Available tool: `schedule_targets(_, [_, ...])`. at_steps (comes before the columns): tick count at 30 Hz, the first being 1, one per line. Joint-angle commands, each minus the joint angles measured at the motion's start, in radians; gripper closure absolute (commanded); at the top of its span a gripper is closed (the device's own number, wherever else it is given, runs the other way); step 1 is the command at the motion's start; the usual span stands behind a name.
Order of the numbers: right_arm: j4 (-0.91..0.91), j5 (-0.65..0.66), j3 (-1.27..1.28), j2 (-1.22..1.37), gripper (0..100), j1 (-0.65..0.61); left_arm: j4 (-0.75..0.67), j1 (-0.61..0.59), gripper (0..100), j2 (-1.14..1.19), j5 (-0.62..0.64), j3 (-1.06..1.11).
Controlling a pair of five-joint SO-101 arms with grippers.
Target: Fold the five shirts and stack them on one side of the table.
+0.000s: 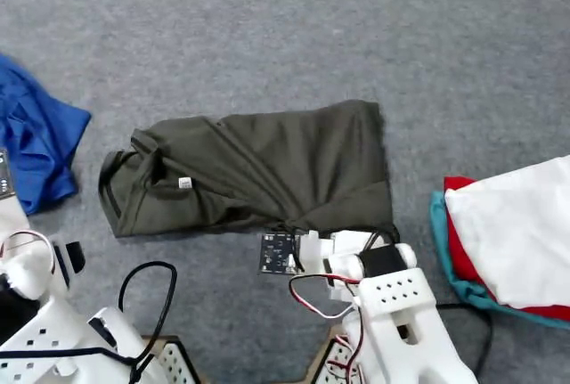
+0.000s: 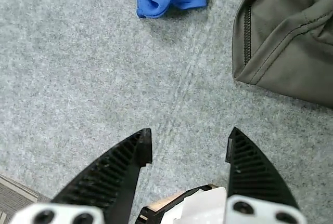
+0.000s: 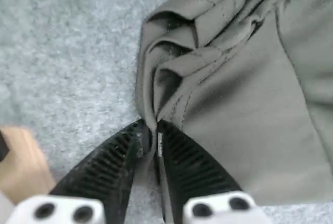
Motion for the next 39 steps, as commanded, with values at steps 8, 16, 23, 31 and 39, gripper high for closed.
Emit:
schedule_targets(8, [0.025,-0.012,-0.054,-0.015,99.4,0.041,0.008,-0.009,76,-0.007,0.000,-0.049])
schedule_targets(16, [0.153,-0.012,-0.371,0.005,99.5,0.107,0.008,-0.009,76,-0.007,0.000,-0.048])
schedule_targets(23, [0.150,-0.012,-0.648,0.363,99.5,0.110,0.008,-0.009,76,-0.007,-0.011,-0.048])
schedule_targets(31, [0.169,-0.012,-1.127,0.825,99.5,0.105,0.008,-0.008,76,-0.007,-0.031,-0.048])
schedule_targets(39, [0.186,-0.012,-1.300,1.096,99.5,0.104,0.008,-0.003,76,-0.007,-0.031,-0.040])
